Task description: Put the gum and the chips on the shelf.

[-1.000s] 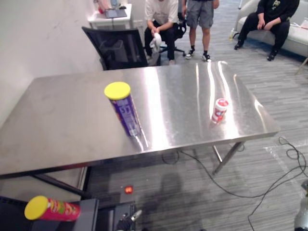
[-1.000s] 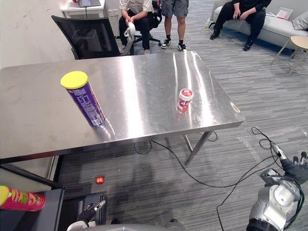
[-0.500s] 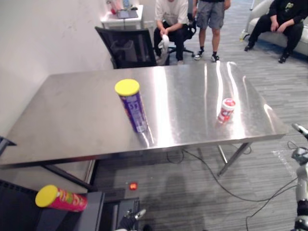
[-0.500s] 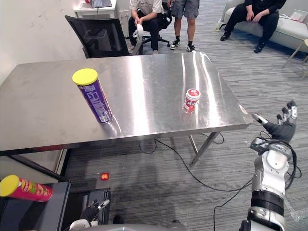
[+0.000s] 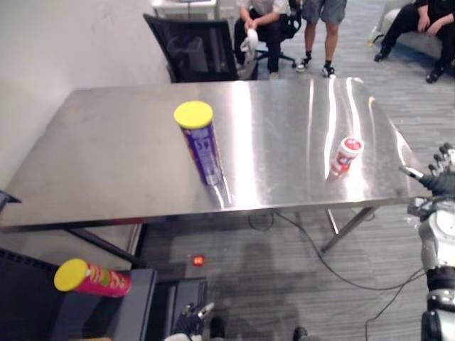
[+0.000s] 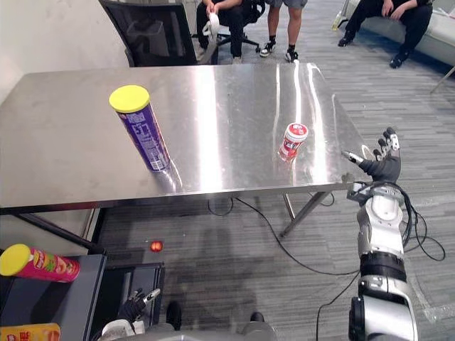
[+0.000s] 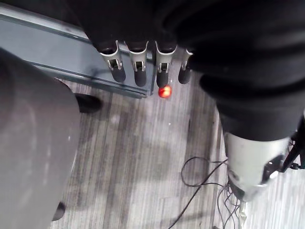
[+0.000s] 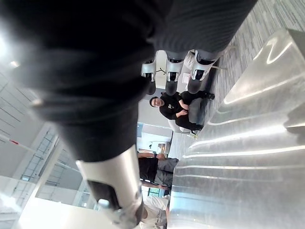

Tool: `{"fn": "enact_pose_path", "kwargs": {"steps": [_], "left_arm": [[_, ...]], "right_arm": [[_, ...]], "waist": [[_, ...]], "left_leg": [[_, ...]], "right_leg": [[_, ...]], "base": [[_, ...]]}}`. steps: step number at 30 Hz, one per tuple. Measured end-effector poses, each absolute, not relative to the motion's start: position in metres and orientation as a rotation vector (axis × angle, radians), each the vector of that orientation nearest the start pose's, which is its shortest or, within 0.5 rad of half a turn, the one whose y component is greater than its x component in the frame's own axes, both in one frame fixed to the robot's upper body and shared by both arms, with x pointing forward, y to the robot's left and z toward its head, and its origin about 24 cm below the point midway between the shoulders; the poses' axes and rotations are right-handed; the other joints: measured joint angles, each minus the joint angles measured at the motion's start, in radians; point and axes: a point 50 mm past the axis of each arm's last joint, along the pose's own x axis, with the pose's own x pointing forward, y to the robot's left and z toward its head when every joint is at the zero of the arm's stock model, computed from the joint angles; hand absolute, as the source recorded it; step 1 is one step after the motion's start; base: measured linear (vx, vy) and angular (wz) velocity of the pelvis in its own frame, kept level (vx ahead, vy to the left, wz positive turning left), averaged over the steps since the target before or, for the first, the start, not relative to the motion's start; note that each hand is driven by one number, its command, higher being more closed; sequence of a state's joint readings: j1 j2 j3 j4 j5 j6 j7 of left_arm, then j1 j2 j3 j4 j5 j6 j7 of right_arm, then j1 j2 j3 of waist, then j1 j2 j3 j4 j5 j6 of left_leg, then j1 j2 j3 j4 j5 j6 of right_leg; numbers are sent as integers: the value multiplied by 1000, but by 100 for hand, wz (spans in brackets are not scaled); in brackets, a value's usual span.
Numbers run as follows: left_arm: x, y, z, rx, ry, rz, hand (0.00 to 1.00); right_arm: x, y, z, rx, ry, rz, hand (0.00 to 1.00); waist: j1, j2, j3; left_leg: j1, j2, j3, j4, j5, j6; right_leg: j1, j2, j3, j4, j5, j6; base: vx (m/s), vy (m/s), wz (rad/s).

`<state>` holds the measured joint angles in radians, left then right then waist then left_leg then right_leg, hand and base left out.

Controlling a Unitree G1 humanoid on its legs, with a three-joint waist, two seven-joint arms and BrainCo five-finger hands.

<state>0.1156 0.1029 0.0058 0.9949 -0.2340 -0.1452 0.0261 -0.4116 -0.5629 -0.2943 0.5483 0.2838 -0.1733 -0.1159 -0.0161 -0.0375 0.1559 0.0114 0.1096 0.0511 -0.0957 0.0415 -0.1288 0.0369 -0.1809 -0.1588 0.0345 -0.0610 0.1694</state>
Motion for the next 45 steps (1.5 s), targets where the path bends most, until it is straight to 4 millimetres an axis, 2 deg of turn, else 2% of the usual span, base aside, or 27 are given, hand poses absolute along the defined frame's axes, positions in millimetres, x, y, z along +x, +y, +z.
{"fn": "enact_pose_path", "kwargs": {"steps": [4,8,11,18,26,30,35,45], "left_arm": [[107,197,-151,-101,927,240,0],[111,199,-149,-119,906,261,0],[113,202,-147,-116,891,268,0],[115,203,-145,-118,877,271,0],[118,207,-143,-134,858,291,0],[119,210,-142,-140,848,305,0],[124,211,-139,-141,821,308,0],[129,211,-137,-144,803,307,0]], "right_arm": [[314,-333,134,-163,-209,-442,0],[323,-325,141,-176,-216,-400,0],[329,-321,146,-179,-220,-386,0],[333,-316,148,-184,-218,-366,0],[338,-309,152,-193,-225,-324,0],[342,-307,160,-188,-250,-320,0],[344,-306,161,-187,-248,-319,0],[353,-302,165,-176,-236,-310,0]], "waist": [[9,-1,11],[18,-12,32],[19,-26,41],[21,-29,50],[24,-45,69],[25,-57,78],[45,-67,90],[48,-68,120]], "left_leg": [[-10,2,9,0,3,5],[-14,-3,18,0,8,12],[-33,-13,13,-1,16,18],[-45,-19,-6,-7,28,20],[-63,-20,-4,-6,40,21],[-63,-20,-3,-1,40,21],[-63,-21,-3,-1,40,21],[-68,-23,-3,-6,40,21]], "right_leg": [[-15,3,0,-7,29,-1],[-19,0,-1,-22,61,-4],[-35,-10,-4,-21,61,-4],[-35,-14,-21,-22,62,-2],[-50,-14,-19,-36,62,-3],[-50,-14,-19,-37,62,-3],[-49,-13,-21,-41,65,-7],[-51,-14,-21,-51,70,-13]], "base": [[-18,9,-8],[-50,23,-7],[-61,19,4],[-54,0,8],[-33,-5,-1],[0,0,0],[0,0,0],[0,0,0]]}}
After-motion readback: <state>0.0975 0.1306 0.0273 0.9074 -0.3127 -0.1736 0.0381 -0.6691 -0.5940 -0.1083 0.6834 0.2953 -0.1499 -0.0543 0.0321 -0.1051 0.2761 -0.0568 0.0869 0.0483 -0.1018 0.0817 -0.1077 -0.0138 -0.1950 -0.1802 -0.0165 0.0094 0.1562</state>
